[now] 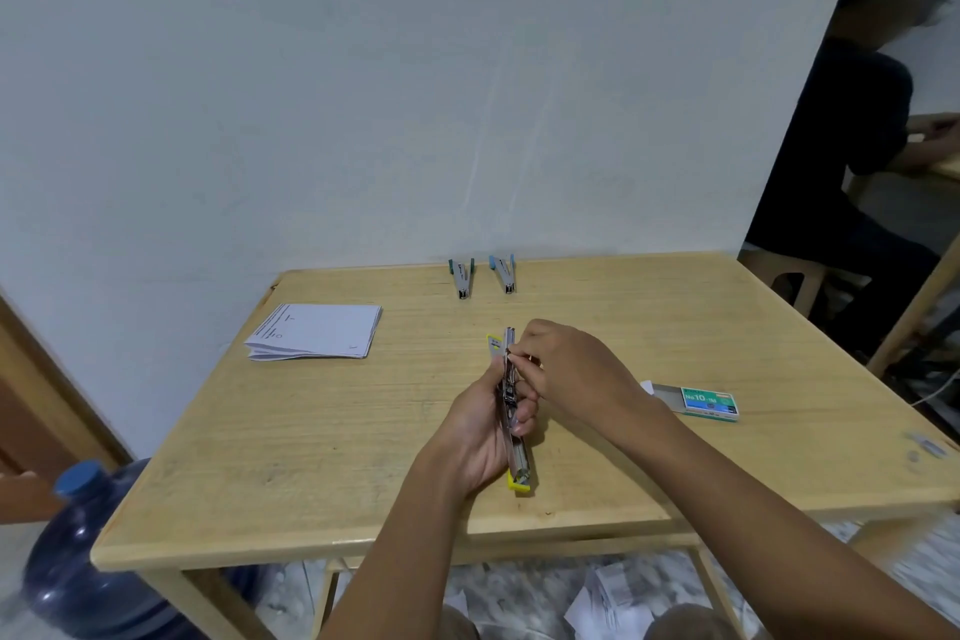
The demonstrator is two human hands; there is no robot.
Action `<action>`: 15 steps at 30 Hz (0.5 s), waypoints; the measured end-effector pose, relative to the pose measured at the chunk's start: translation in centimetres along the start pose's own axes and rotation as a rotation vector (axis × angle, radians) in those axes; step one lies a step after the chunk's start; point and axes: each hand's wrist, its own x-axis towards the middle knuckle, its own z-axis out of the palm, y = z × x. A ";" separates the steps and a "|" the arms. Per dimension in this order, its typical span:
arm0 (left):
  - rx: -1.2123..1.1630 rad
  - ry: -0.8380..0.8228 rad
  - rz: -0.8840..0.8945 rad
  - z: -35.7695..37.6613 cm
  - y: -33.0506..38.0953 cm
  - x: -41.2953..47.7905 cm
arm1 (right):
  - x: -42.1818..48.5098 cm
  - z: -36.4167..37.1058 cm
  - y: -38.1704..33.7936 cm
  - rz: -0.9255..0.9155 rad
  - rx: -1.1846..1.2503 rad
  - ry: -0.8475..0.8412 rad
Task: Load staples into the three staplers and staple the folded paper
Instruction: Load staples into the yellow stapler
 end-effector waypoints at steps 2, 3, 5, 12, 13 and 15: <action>0.005 -0.012 -0.008 -0.1 0.0 0.0 | -0.2 -0.2 -0.1 0.025 0.012 -0.001; 0.012 -0.023 -0.017 -0.2 0.0 0.0 | -0.5 -0.4 -0.2 0.044 0.029 0.012; 0.021 -0.035 -0.036 -0.2 0.0 0.0 | -1.2 -0.7 -0.5 0.086 0.072 0.075; -0.094 -0.022 -0.119 0.2 0.3 -0.5 | -5.7 -1.8 -1.7 -0.103 0.211 -0.110; -0.097 -0.011 -0.130 0.3 0.3 -0.6 | -6.2 -1.9 -1.6 -0.135 0.200 -0.179; -0.094 -0.013 -0.130 0.3 0.3 -0.5 | -6.8 -1.8 -1.3 -0.175 0.160 -0.284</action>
